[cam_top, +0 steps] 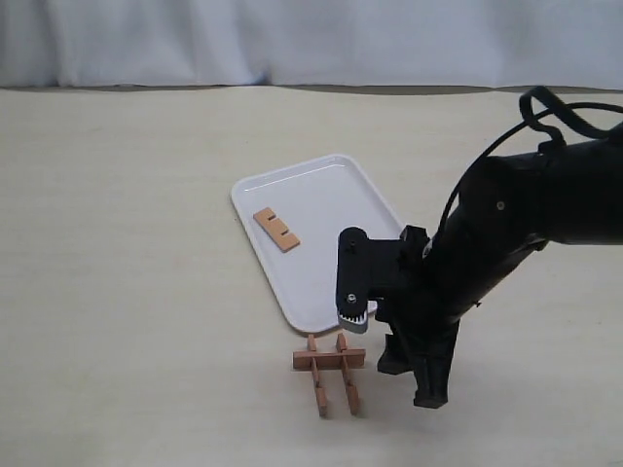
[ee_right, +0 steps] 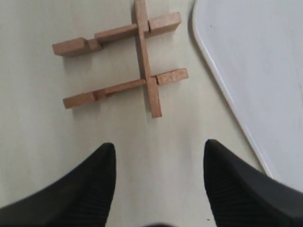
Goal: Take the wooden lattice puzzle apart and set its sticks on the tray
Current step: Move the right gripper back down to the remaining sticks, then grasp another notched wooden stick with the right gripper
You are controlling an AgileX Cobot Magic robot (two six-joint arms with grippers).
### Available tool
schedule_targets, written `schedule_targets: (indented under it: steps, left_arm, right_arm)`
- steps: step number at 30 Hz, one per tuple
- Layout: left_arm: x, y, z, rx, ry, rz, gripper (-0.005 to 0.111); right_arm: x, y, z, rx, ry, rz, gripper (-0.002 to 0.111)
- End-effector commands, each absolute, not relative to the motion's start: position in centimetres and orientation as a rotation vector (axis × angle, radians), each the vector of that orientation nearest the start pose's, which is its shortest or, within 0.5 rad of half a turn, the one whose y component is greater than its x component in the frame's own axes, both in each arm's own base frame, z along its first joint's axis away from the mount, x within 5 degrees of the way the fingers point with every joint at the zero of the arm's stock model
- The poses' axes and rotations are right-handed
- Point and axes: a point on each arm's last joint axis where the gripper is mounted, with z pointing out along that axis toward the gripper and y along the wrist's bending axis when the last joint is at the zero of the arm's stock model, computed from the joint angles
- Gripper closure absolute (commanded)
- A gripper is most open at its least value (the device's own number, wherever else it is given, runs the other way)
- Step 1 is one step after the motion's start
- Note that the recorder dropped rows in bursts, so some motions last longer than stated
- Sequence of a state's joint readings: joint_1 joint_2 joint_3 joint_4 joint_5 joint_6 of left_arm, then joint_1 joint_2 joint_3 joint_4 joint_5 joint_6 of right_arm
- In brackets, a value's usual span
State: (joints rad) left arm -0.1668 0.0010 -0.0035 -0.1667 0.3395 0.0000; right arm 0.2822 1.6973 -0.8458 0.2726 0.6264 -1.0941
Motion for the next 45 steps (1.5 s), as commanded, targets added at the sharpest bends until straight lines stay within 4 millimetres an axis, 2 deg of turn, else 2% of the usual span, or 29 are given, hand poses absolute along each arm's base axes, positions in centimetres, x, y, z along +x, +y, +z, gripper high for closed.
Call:
schedule_targets:
  steps: [1,7,24,26,31,33,36,43,45]
  left_arm:
    - [5.2,-1.4,18.4,0.053,1.817,-0.287,0.107]
    - [5.2,-1.4,18.4,0.053,1.817,-0.287,0.107]
    - [5.2,-1.4,18.4,0.053,1.817,-0.287,0.107]
    - [5.2,-1.4,18.4,0.053,1.817,-0.287,0.107]
    - [5.2,-1.4,18.4,0.053,1.817,-0.287,0.107]
    - [5.2,-1.4,18.4,0.053,1.817,-0.287,0.107]
    - [5.2,-1.4,18.4,0.053,1.817,-0.287,0.107]
    - [5.2,-1.4,18.4,0.053,1.817,-0.287,0.107]
    - [5.2,-1.4,18.4,0.053,1.817,-0.287,0.107]
  right_arm:
    - [27.1,9.9,14.4,-1.615,2.437,0.17,0.055]
    - [27.0,11.5,13.5,-1.682,2.382,0.148,0.063]
    - [27.7,11.7,12.8,-1.666,2.347,0.094,0.066]
    - [27.7,11.7,12.7,-1.667,2.347,0.094,0.071]
    - [27.7,11.6,12.7,-1.673,2.344,0.09,0.094]
    - [27.7,11.6,12.7,-1.673,2.344,0.09,0.1]
    - [27.7,11.6,12.7,-1.673,2.344,0.09,0.097]
    - [27.7,11.6,12.7,-1.675,2.347,0.092,0.078]
    - [27.7,11.6,12.7,-1.674,2.345,0.091,0.078]
